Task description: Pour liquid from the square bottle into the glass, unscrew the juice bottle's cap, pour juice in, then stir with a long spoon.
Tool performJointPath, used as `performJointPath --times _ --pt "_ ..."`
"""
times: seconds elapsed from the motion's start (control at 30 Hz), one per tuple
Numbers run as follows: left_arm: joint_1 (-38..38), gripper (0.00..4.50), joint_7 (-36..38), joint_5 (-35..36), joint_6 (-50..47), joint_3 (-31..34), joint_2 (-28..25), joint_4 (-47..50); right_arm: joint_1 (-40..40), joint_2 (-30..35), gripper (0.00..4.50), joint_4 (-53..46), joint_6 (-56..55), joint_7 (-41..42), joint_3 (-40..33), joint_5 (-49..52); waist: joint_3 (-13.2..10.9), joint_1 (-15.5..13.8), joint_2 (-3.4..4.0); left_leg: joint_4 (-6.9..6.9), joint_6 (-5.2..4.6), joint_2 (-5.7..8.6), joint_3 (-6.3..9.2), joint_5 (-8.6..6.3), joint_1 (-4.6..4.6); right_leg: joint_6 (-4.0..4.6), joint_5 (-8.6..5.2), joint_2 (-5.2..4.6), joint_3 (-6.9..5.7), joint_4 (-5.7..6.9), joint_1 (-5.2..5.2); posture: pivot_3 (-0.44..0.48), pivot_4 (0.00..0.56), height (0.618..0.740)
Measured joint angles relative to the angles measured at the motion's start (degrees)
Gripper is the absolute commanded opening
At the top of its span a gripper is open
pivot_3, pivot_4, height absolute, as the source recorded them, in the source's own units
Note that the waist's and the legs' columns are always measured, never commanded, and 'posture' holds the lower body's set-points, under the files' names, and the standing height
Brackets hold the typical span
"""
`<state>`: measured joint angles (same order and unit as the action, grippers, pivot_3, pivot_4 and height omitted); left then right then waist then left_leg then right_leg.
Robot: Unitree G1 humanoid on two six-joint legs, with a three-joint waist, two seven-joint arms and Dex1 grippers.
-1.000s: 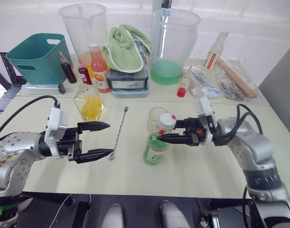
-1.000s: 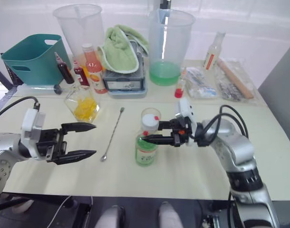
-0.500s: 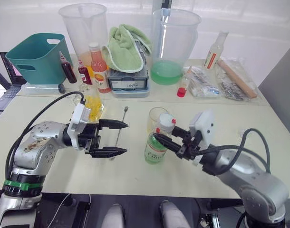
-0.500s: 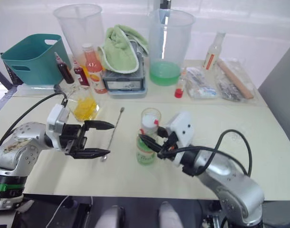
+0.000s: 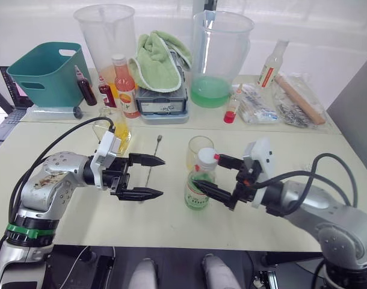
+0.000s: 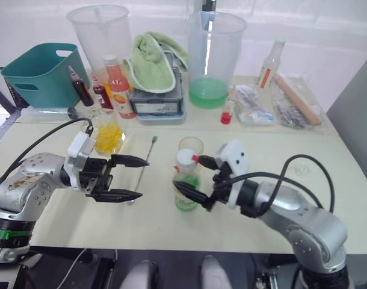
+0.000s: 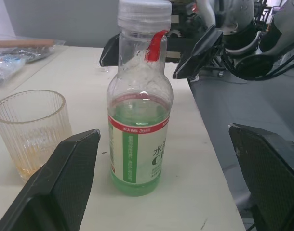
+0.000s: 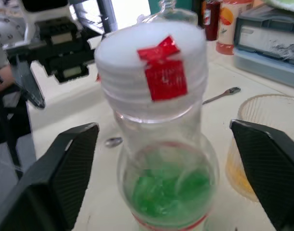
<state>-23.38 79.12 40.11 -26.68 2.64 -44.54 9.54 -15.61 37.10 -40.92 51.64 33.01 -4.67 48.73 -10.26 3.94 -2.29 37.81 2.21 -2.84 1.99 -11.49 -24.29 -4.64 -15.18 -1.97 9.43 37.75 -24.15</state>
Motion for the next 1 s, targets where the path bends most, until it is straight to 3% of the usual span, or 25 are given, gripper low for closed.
performJointPath --times 0.13,0.33,0.5,0.73,0.83,1.0 --pt "2.3 4.50 -3.0 0.6 -1.3 1.9 -0.4 2.7 -0.7 4.4 4.48 8.7 -8.9 14.7 0.9 -2.7 0.0 0.0 0.00 0.00 0.00 0.00 -0.01 0.00 0.01 -0.04 0.01 0.00 0.00 -0.02 0.03 0.000 0.150 0.727" --pt "7.0 4.50 -7.6 2.6 -3.9 6.0 -1.5 8.8 -11.4 5.9 4.48 24.9 -19.1 34.4 4.3 -6.4 0.0 0.4 -0.01 -0.01 0.00 -0.06 -0.02 0.00 0.09 -0.03 0.07 0.05 0.01 -0.01 0.01 0.000 0.150 0.727" --pt "10.1 4.50 -10.9 4.1 -5.8 9.3 -2.4 12.7 -19.5 4.2 4.48 32.0 -22.2 42.1 9.9 -10.5 0.0 0.1 -0.01 -0.01 0.00 -0.05 0.00 0.00 0.06 -0.03 0.06 0.05 -0.01 -0.03 0.02 0.000 0.150 0.727" --pt "12.4 4.50 -12.3 4.2 -6.1 10.1 -3.2 13.5 -23.7 0.5 4.48 35.5 -22.3 44.9 12.9 -12.0 0.0 0.0 0.00 -0.01 0.00 -0.03 0.01 0.00 0.02 0.07 0.12 0.03 -0.02 -0.03 -0.02 0.000 0.150 0.727" --pt "12.5 4.50 -12.6 4.2 -5.9 10.1 -3.2 13.5 -24.7 -0.4 3.69 35.7 -22.2 45.3 12.9 -12.0 0.0 0.0 0.00 -0.01 0.00 -0.04 0.02 0.00 0.04 0.07 0.12 0.04 -0.04 -0.03 0.00 0.000 0.150 0.727" --pt "12.5 4.50 -12.6 4.1 -5.5 10.1 -3.2 13.5 -24.7 -1.2 1.98 36.0 -22.3 45.4 13.0 -12.8 0.0 0.0 0.00 -0.01 0.00 -0.04 0.02 0.00 0.03 0.07 0.12 0.04 -0.04 -0.02 -0.01 0.000 0.150 0.727"
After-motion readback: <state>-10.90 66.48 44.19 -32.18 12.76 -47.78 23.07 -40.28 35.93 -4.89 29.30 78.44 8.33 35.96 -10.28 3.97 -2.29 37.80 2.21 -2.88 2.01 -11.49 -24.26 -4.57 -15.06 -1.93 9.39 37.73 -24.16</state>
